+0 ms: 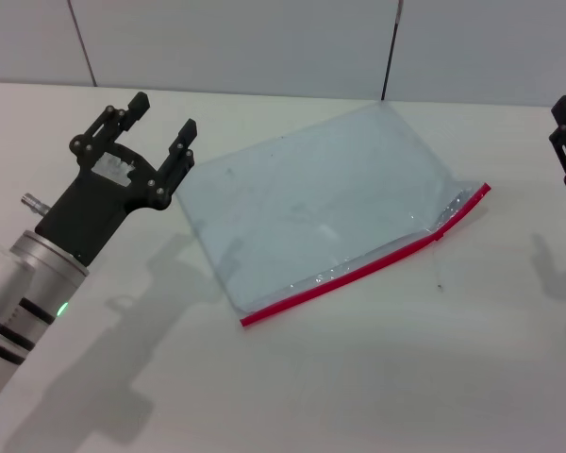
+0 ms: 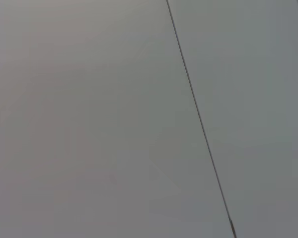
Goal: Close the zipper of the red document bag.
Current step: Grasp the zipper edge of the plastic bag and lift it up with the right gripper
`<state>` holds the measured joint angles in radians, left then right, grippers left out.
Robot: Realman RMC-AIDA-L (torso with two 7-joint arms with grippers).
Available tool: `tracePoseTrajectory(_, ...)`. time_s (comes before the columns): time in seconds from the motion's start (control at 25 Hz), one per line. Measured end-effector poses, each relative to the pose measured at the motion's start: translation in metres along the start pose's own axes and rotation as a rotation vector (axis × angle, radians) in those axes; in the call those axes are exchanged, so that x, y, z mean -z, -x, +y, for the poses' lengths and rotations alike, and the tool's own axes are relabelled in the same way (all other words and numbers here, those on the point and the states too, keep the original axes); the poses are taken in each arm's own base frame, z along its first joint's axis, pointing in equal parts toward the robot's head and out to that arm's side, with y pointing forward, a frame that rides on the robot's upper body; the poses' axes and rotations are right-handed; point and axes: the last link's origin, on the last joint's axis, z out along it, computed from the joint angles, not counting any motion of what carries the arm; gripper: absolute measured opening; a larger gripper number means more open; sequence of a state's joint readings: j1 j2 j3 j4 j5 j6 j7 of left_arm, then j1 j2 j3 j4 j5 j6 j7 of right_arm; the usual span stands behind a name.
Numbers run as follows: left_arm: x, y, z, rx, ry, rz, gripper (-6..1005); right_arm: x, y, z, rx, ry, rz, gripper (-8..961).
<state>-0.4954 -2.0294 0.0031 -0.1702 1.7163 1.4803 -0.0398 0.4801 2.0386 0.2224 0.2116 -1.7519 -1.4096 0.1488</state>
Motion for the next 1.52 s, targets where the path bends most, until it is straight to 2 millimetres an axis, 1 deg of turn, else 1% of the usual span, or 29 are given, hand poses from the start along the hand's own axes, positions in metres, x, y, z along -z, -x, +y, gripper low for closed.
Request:
tracePoseTrajectory(0.48,0.0,0.0,0.0,0.0,0.0,0.0,609,0.0,-0.001,0.0,0.0,-0.001,0.005,610)
tracePoseTrajectory(0.72,0.0,0.001,0.0,0.0,0.002,-0.007,609,-0.009,-0.007,0.0,-0.045,0.008,0.06,611)
tracePoseTrajectory(0.92,0.0,0.002,0.0,0.0,0.003,-0.014,608,-0.025,-0.016,-0.006,-0.125,0.02,0.161,612)
tracePoseTrajectory(1.08,-0.001,0.002,0.001,-0.001,0.008,-0.014,607,-0.038,-0.025,-0.016,-0.201,0.041,0.284,613)
tracePoseTrajectory(1.28,-0.001,0.002,0.001,-0.001,0.007,-0.014,607,-0.051,-0.03,-0.025,-0.276,0.082,0.423,614)
tracePoseTrajectory(1.32,-0.001,0.002,0.001,-0.001,0.007,-0.014,606,-0.055,-0.032,-0.026,-0.299,0.097,0.475,614)
tracePoseTrajectory(1.52,-0.001,0.002,0.001,-0.001,0.007,-0.014,606,-0.062,-0.036,-0.025,-0.315,0.125,0.581,615)
